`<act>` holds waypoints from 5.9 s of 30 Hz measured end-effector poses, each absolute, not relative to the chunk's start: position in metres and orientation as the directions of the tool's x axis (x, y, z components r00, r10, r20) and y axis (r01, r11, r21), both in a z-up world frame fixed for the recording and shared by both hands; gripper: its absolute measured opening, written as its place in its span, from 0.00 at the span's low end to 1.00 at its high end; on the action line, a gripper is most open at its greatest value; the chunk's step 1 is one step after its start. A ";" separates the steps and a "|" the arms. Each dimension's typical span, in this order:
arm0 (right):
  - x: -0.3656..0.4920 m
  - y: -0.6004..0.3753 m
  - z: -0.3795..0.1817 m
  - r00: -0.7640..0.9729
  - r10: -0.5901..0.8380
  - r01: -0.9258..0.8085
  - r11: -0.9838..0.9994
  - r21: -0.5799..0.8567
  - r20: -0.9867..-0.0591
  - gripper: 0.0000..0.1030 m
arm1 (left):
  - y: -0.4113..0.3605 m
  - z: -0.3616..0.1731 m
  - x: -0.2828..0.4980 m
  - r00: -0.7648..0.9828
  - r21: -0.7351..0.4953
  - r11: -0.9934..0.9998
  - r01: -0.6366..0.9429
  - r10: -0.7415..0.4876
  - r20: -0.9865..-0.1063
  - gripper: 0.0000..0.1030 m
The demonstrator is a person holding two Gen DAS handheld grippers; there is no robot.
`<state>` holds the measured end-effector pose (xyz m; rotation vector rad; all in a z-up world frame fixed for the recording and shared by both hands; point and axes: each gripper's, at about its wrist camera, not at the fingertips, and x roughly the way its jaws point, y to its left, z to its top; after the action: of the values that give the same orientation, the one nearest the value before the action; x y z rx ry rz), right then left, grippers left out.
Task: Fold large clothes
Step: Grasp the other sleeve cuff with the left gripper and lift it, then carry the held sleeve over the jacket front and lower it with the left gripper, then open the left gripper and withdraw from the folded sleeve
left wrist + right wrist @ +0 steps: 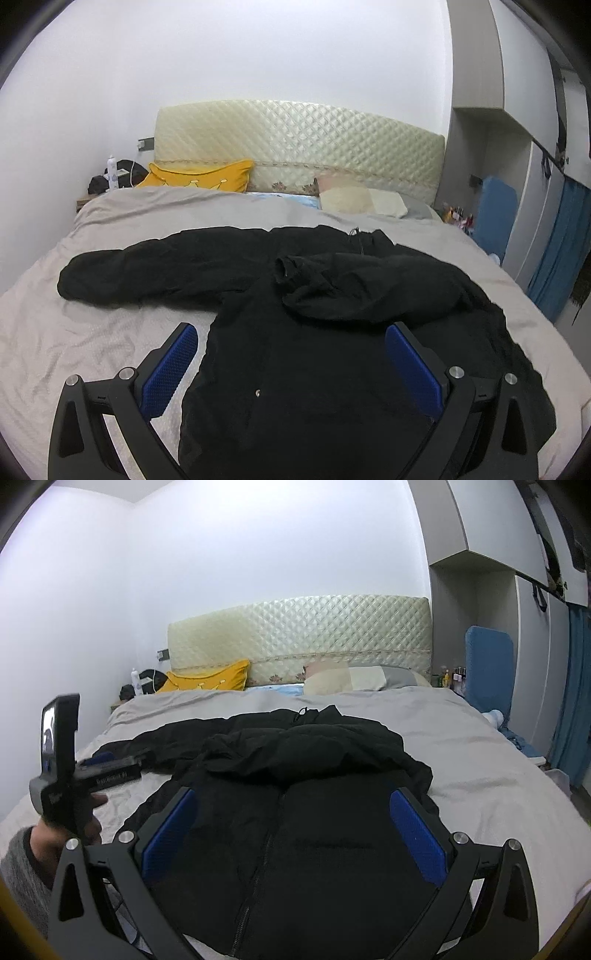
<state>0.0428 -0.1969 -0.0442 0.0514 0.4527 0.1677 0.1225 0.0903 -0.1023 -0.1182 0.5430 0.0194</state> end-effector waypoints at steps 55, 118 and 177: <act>0.133 -0.156 -0.110 0.817 0.021 0.049 0.993 0.106 -0.576 1.00 | 0.598 -0.289 0.280 0.733 -0.671 0.611 -0.420 -0.208 -0.648 0.98; 0.055 -0.234 -0.046 0.885 0.207 -0.180 0.978 0.105 -0.418 1.00 | 0.131 0.135 0.276 0.909 -0.132 0.988 0.078 -0.125 -0.397 0.05; 0.120 -0.312 -0.096 0.852 0.119 0.009 0.970 0.241 -0.510 1.00 | -0.213 -0.173 0.357 0.586 -0.050 0.918 0.394 -0.293 -0.755 0.28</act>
<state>0.1198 -0.3118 -0.0964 0.2398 0.5489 0.0588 0.3573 -0.2129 -0.1732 0.1272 0.8557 -0.4016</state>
